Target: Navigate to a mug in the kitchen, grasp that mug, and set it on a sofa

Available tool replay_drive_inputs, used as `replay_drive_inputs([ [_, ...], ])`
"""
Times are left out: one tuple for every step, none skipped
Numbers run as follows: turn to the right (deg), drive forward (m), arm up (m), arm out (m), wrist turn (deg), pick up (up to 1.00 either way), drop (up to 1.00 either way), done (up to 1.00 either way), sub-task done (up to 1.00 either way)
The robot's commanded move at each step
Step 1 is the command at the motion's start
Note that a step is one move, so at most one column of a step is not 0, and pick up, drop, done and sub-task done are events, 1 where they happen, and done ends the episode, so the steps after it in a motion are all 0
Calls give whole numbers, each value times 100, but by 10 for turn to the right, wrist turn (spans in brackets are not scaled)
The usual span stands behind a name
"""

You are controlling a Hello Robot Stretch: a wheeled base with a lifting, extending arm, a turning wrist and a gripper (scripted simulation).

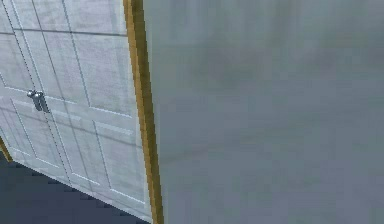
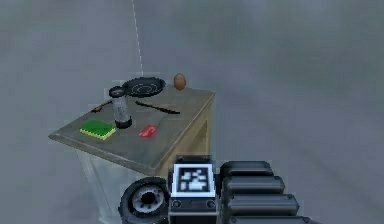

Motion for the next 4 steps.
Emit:
replay_drive_inputs([
  [-450,0,0,0,0,0,0,0,0],
  [-240,0,0,0,0,0,0,0,0],
  [0,100,0,0,0,0,0,0,0],
  [0,100,0,0,0,0,0,0,0],
])
